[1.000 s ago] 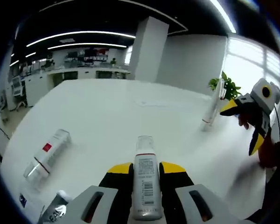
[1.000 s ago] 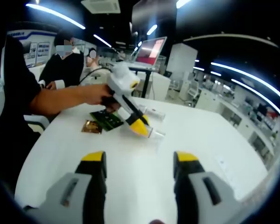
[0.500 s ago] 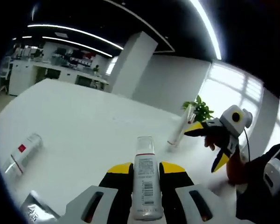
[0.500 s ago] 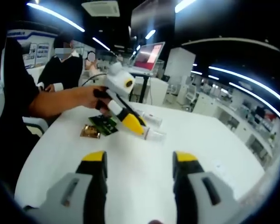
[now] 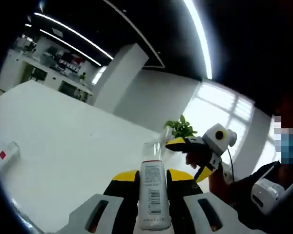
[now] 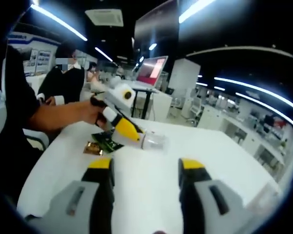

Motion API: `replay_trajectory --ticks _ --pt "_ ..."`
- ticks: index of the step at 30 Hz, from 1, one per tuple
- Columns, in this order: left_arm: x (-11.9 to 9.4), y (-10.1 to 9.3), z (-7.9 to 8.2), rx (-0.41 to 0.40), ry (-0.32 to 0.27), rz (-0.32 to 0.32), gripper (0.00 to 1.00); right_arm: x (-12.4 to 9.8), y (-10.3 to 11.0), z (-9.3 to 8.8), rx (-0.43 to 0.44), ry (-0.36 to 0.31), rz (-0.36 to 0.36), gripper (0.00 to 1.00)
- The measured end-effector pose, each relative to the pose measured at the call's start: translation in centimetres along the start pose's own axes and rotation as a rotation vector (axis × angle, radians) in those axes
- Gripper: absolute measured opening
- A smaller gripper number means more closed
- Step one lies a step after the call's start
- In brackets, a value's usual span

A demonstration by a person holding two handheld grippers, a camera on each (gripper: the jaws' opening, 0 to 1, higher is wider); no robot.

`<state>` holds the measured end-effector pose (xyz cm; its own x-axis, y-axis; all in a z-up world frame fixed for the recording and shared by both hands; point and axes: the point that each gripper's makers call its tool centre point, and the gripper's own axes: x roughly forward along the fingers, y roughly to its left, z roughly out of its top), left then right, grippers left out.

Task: Arrange the skincare products in the storage area until every visible bottle or jar stands upright without overlapping.

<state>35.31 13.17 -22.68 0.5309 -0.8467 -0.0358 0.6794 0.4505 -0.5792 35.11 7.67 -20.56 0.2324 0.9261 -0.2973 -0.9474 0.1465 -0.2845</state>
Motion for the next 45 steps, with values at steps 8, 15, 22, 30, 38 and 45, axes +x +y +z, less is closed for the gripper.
replay_trajectory --ticks 8,15,22,30,38,45 --pt "0.4 -3.0 0.3 -0.031 -0.026 -0.118 0.21 -1.3 -0.3 2.1 0.013 -0.079 -0.005 0.48" --pt "0.6 -5.5 0.8 -0.059 -0.050 -0.224 0.21 -2.2 -0.2 3.6 0.022 -0.135 0.007 0.47" --pt "0.6 -7.7 1.0 -0.064 -0.063 -0.294 0.21 -3.1 0.3 5.4 0.023 -0.203 0.031 0.43" --pt "0.4 -10.2 1.4 -0.041 -0.089 -0.375 0.21 -4.1 1.1 7.2 0.022 -0.272 0.052 0.39" --pt "0.4 -12.6 1.5 -0.026 -0.111 -0.454 0.21 -5.6 2.5 9.5 0.034 -0.371 0.112 0.37" --pt "0.3 -14.1 1.7 0.052 -0.131 -0.462 0.21 -6.4 3.1 10.5 0.038 -0.409 0.123 0.36"
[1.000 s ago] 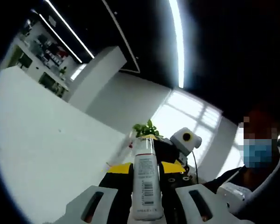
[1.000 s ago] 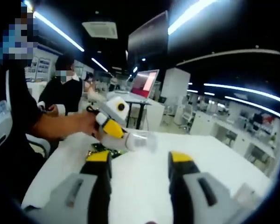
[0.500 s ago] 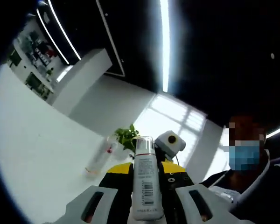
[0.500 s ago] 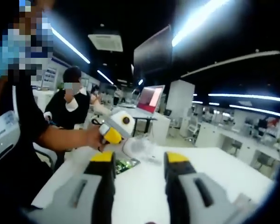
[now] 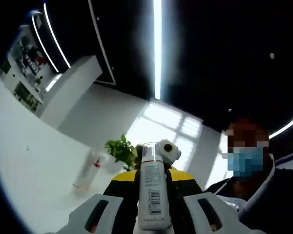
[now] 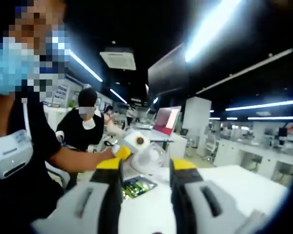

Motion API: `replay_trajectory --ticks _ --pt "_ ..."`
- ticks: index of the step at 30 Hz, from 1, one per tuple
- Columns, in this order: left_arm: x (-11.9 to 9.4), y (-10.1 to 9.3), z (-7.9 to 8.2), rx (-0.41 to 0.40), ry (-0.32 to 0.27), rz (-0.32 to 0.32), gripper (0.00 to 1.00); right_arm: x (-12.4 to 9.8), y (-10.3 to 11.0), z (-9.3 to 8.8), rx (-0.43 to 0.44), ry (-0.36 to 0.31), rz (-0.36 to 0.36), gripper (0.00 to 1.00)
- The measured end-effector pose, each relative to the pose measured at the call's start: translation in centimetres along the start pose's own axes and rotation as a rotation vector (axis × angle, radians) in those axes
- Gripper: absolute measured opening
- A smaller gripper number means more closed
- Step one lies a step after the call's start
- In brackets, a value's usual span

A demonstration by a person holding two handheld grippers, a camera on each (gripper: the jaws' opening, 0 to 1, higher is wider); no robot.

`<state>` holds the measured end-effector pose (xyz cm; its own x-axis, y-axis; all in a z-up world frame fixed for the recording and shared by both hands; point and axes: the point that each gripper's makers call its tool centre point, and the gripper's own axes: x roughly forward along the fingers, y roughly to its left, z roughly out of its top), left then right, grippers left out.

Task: Arrange the skincare products in the storage area until every visible bottle or jar stands upright without overlapping.

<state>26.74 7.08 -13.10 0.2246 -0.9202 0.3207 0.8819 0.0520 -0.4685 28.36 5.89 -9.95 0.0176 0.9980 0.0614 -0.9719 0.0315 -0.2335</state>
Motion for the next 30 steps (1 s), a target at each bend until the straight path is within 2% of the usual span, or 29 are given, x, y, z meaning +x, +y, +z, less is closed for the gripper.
replay_trajectory --ticks 5,9,12,17,20,27,30 --pt "0.3 0.0 0.8 0.224 0.013 0.120 0.21 -0.4 -0.7 0.8 0.038 -0.034 -0.029 0.36" --pt "0.8 -0.4 1.6 0.348 0.015 0.179 0.21 -0.7 -1.1 1.6 0.092 -0.074 -0.036 0.36" --pt "0.9 0.1 2.5 0.507 0.029 0.286 0.21 -1.0 -1.4 2.0 0.125 -0.098 -0.047 0.36" --pt "1.1 -0.1 3.7 0.741 0.050 0.420 0.21 -1.4 -1.7 3.0 0.212 -0.160 -0.045 0.37" --pt "1.2 0.2 4.1 0.929 0.108 0.531 0.21 -1.5 -2.0 3.2 0.263 -0.183 -0.049 0.37" --pt "2.1 -0.9 4.8 1.142 0.132 0.620 0.21 -1.7 -2.6 3.4 0.326 -0.211 -0.063 0.37" --pt "2.3 -1.2 4.9 1.190 0.139 0.642 0.21 -1.9 -2.2 3.9 0.363 -0.238 -0.045 0.36"
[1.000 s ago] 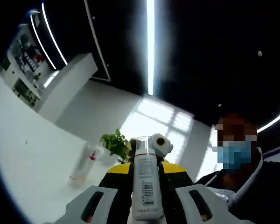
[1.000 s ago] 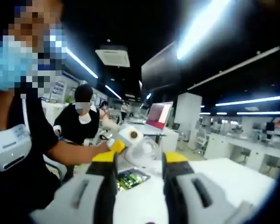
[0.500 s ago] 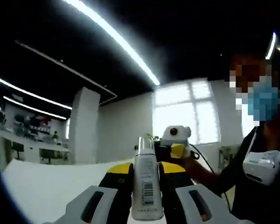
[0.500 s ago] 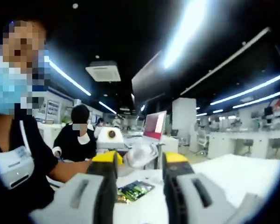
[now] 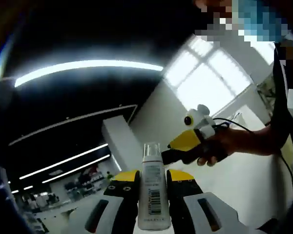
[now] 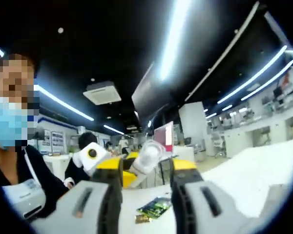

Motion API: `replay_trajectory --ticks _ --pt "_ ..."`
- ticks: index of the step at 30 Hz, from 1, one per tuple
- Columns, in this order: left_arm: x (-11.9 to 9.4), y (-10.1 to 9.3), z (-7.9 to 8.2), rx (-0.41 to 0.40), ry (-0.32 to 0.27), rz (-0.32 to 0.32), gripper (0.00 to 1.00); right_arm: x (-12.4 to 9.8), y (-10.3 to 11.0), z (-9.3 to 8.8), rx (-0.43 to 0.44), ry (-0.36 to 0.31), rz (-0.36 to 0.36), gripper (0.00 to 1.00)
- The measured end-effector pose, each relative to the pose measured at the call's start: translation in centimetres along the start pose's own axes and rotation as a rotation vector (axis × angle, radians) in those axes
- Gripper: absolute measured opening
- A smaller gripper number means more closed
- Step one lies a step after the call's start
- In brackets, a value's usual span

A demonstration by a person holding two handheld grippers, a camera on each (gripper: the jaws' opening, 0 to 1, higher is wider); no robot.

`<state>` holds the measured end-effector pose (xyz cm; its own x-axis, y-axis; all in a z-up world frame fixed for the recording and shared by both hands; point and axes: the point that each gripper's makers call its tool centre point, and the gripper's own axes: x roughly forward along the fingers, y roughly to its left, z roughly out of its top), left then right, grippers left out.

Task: Arrange the skincare products in the storage area until every visible bottle or jar stands upright without overlapping.

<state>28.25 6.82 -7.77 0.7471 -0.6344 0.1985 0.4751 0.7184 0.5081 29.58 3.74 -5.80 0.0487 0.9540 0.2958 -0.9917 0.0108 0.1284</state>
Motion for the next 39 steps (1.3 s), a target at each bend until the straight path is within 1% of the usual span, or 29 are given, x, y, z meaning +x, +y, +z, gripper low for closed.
replay_trajectory --ticks 2,5,7,9,10,11,13,15,19,24,26,31,32,36,39 --pt "0.1 0.0 0.2 0.051 0.008 0.019 0.21 0.0 0.0 0.2 0.020 -0.011 -0.003 0.36" --pt "0.2 -0.5 0.6 0.104 0.009 0.027 0.21 -0.1 -0.2 0.4 0.053 -0.026 -0.004 0.36" --pt "0.4 -0.9 0.8 0.163 0.020 0.036 0.21 -0.1 -0.2 0.5 0.085 -0.040 0.001 0.35" --pt "0.4 -1.0 0.9 0.222 0.029 0.056 0.21 -0.2 -0.2 0.7 0.108 -0.050 0.002 0.34" --pt "0.4 -1.0 1.0 0.238 0.031 0.061 0.21 -0.2 -0.3 0.7 0.115 -0.052 0.001 0.34" --pt "0.5 -1.3 1.0 0.236 0.030 0.058 0.21 -0.2 -0.3 0.6 0.124 -0.053 0.000 0.33" --pt "0.6 -1.5 1.1 0.284 0.039 0.064 0.21 -0.1 -0.3 0.5 0.142 -0.055 0.003 0.32" --pt "0.7 -1.8 1.1 0.314 0.044 0.068 0.21 -0.1 -0.2 0.6 0.155 -0.058 0.006 0.31" --pt "0.7 -1.9 1.2 0.346 0.045 0.080 0.21 -0.1 0.0 0.6 0.164 -0.061 0.007 0.28" --pt "0.9 -2.1 1.3 0.395 0.048 0.083 0.21 0.0 0.4 0.8 0.189 -0.073 0.026 0.23" --pt "0.9 -2.1 1.4 0.400 0.045 0.083 0.21 0.1 0.5 0.8 0.188 -0.072 0.026 0.21" --pt "0.9 -2.1 1.4 0.421 0.048 0.091 0.21 0.1 0.7 0.9 0.196 -0.076 0.034 0.20" --pt "0.9 -2.1 1.4 0.433 0.051 0.094 0.21 0.1 0.8 0.9 0.195 -0.075 0.036 0.19" --pt "0.9 -2.1 1.4 0.435 0.044 0.095 0.21 0.1 1.1 1.2 0.174 -0.084 0.058 0.17" --pt "0.9 -2.3 1.3 0.428 0.044 0.080 0.22 0.1 1.1 1.2 0.142 -0.077 0.065 0.17"
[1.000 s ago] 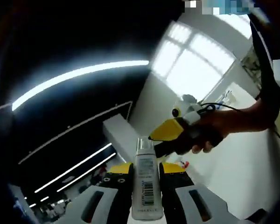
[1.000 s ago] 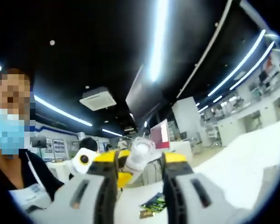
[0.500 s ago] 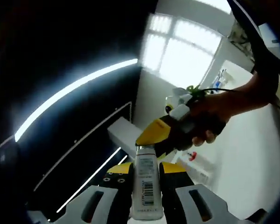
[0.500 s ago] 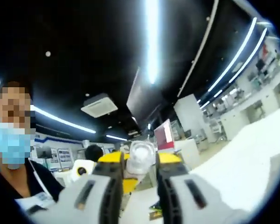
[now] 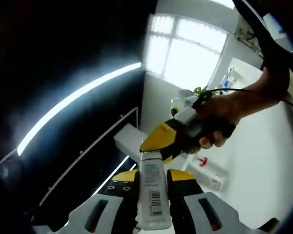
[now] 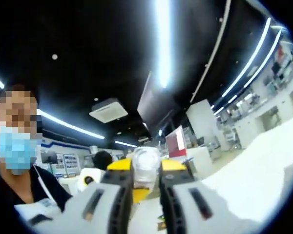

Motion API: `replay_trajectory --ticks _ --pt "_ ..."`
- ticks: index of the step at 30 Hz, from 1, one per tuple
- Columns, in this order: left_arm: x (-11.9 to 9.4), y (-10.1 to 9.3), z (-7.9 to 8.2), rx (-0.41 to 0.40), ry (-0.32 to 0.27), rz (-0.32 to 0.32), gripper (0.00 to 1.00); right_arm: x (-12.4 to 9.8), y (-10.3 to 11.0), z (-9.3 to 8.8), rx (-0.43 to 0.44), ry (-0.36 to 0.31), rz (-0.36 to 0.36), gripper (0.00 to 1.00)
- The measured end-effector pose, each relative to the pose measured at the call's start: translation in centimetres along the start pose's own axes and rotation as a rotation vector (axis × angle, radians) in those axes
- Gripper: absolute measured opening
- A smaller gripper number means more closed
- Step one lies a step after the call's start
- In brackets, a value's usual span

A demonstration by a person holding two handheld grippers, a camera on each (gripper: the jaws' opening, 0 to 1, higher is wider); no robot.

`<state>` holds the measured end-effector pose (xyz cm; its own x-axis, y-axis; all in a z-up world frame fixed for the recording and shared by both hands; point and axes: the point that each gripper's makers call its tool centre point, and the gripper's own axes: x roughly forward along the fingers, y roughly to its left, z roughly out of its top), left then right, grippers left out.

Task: Arrange the skincare products in the storage area until every visible bottle or jar stands upright without overlapping.

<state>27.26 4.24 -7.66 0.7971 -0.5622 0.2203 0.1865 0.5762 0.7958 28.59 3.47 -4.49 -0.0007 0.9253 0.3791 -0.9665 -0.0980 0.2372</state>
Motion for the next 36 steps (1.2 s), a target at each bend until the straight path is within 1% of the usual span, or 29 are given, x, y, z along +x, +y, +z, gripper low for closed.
replay_trajectory --ticks 2,4,8,11,12,17,22,24,26,27,28,30,31,32,35,36 --pt "-0.1 0.0 0.2 -0.017 -0.013 -0.009 0.22 0.0 0.0 0.0 -0.006 0.001 0.010 0.17" --pt "-0.2 -0.1 0.3 -0.035 -0.021 -0.020 0.22 0.0 0.3 0.0 -0.031 0.009 0.020 0.17" --pt "-0.5 -0.5 0.8 -0.116 -0.057 -0.071 0.23 0.0 0.6 -0.1 -0.066 0.024 0.038 0.17" --pt "-0.7 -0.7 1.0 -0.207 -0.079 -0.111 0.26 -0.1 1.1 0.1 -0.092 0.030 0.057 0.17" --pt "-0.8 -0.9 1.1 -0.248 -0.088 -0.133 0.26 -0.1 1.3 0.1 -0.101 0.032 0.061 0.17" --pt "-1.2 -1.0 1.7 -0.362 -0.132 -0.185 0.27 -0.2 1.9 0.0 -0.130 0.047 0.078 0.17" --pt "-1.6 -1.2 2.2 -0.503 -0.168 -0.264 0.28 -0.3 2.9 -0.2 -0.174 0.070 0.108 0.17" --pt "-1.9 -1.3 2.6 -0.581 -0.189 -0.307 0.29 -0.4 3.3 -0.2 -0.192 0.078 0.122 0.17" --pt "-2.2 -1.2 2.7 -0.633 -0.204 -0.340 0.28 -0.5 4.0 -0.2 -0.213 0.086 0.146 0.17" --pt "-2.3 -1.3 2.8 -0.671 -0.209 -0.364 0.28 -0.5 4.3 -0.2 -0.222 0.091 0.156 0.17" --pt "-2.3 -1.3 2.8 -0.680 -0.211 -0.373 0.28 -0.5 4.7 -0.3 -0.235 0.097 0.169 0.17" --pt "-2.6 -1.5 3.2 -0.734 -0.230 -0.416 0.28 -0.6 5.4 -0.5 -0.261 0.109 0.191 0.17" --pt "-2.8 -1.6 3.5 -0.762 -0.241 -0.436 0.28 -0.7 6.0 -0.7 -0.284 0.120 0.218 0.17" --pt "-2.9 -1.7 3.8 -0.783 -0.256 -0.463 0.28 -0.8 6.3 -0.8 -0.291 0.124 0.229 0.17" --pt "-3.6 -2.9 4.4 -0.858 -0.267 -0.577 0.29 -1.0 7.6 -1.2 -0.334 0.144 0.280 0.17" --pt "-3.7 -3.3 4.5 -0.878 -0.262 -0.610 0.29 -1.1 8.0 -1.3 -0.344 0.149 0.291 0.17"
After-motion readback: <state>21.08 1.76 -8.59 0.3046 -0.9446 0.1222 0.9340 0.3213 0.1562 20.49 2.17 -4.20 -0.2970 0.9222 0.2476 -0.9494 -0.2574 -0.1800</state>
